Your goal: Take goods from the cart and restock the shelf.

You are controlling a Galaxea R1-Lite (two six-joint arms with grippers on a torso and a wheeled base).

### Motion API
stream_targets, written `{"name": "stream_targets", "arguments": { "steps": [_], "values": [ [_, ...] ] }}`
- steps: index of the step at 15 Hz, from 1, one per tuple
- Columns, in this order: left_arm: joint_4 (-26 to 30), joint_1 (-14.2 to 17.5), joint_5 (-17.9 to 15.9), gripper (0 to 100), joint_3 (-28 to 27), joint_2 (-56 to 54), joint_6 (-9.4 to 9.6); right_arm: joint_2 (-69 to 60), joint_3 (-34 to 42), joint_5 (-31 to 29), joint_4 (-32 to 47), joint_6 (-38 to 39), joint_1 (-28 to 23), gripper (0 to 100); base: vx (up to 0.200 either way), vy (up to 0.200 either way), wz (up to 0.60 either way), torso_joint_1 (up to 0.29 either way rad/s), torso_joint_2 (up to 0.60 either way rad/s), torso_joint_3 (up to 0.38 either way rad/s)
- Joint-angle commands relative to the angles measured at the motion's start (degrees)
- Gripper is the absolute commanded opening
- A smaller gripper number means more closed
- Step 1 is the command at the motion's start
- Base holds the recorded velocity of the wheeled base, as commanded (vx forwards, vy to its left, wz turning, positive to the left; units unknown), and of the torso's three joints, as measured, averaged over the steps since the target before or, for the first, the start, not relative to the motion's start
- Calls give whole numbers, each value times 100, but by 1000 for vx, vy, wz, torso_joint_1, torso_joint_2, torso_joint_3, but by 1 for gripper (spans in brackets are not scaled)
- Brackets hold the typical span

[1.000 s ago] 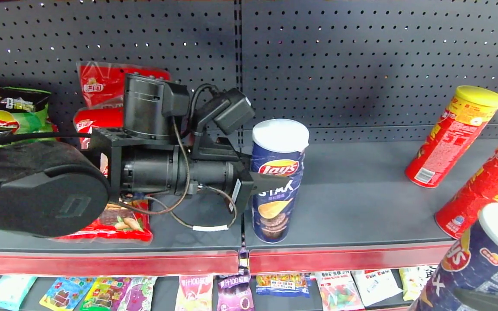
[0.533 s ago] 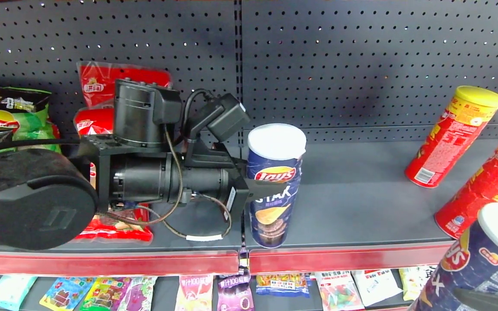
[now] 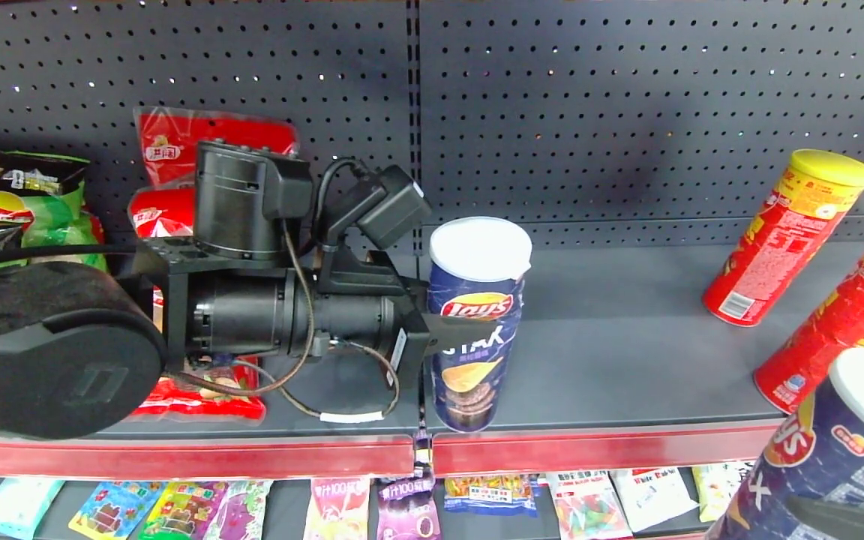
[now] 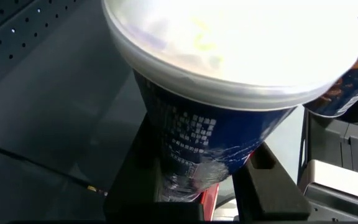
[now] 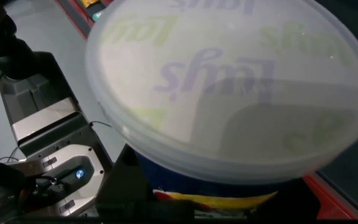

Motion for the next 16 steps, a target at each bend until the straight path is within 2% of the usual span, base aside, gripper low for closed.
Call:
{"name": "stream_targets", "arguments": {
  "steps": [1,2,5,7,11,14,16],
  "values": [
    [14,-47,22,0,11,41,4,72,-90,3,-1,-1,4,0,0,0,0,0,0,0],
    [14,-47,30,100,11,23,-5,125,-134,-6,-1,-1,4,0,0,0,0,0,0,0],
    [14,-38,48,100,29,5,-23,432,-450,-14,-1,-1,4,0,0,0,0,0,0,0],
    [14,-12,145,100,169,-91,-32,942,-1030,-23,-1,-10,4,0,0,0,0,0,0,0],
    [6,208,180,100,784,-619,-40,1909,-1883,-76,-97,-45,-128,0,0,0,0,0,0,0],
    [6,489,153,100,1496,-1190,-32,2867,-2173,-419,-1126,-107,-277,0,0,0,0,0,0,0],
    [14,656,153,100,1901,-1533,-40,3333,-2384,-445,-1442,-107,-348,0,0,0,0,0,0,0]
  ]
}}
